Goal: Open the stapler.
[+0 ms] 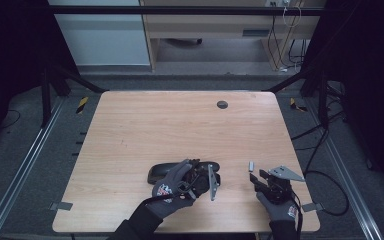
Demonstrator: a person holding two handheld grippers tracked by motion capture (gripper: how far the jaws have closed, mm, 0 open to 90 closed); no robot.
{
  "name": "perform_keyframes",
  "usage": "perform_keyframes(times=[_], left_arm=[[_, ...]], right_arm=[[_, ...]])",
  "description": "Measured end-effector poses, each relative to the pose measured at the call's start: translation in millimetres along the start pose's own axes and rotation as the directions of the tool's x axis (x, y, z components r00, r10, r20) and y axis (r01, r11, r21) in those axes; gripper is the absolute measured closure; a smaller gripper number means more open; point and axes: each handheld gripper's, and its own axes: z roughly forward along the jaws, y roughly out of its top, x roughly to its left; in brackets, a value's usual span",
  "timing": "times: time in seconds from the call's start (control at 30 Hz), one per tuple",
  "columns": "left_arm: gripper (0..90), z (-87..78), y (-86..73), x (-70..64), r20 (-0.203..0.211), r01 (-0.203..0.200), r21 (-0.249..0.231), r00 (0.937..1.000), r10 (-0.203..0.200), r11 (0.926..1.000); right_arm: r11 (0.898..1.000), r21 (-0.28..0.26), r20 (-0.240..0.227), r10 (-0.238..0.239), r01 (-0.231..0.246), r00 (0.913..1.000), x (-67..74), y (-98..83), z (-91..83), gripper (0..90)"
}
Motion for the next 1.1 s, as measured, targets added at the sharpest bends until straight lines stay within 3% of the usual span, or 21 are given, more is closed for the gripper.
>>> perform_keyframes(times=[0.27,0.43,0.47,0.63,0.77,1.1], left_arm=[[46.8,4.5,3.4,-4.1,-0.027,-0.029,0.014,0.9992,0.029,0.9995],[48.3,5.9,4.8,-5.0,-0.038,-0.053,0.026,0.9978,0.054,0.9982],[48.8,6.7,4.9,-6.1,-0.039,-0.043,0.017,0.9983,0.043,0.9989],[50.6,6.6,6.0,-8.1,-0.054,-0.074,0.029,0.9957,0.075,0.9969],[51.3,6.9,6.3,-9.6,-0.061,-0.077,0.025,0.9951,0.078,0.9967],[52.5,6.5,6.6,-11.7,-0.080,-0.090,0.034,0.9925,0.092,0.9954]], right_arm=[[1.000,-0.002,-0.016,-0.009,0.009,0.9998,3.4,0.4,0.5,62.1],[1.000,-0.008,-0.052,-0.015,0.015,0.9985,7.2,0.5,2.0,69.4],[1.000,-0.010,-0.067,-0.015,0.014,0.9977,9.0,0.9,2.4,71.4],[0.999,0.005,-0.107,-0.043,0.043,0.9934,20.9,2.3,9.1,78.5],[0.999,0.012,-0.145,-0.050,0.052,0.9882,30.4,3.6,14.6,83.1],[0.998,0.024,-0.214,-0.048,0.054,0.9757,45.8,3.6,23.8,88.5]])
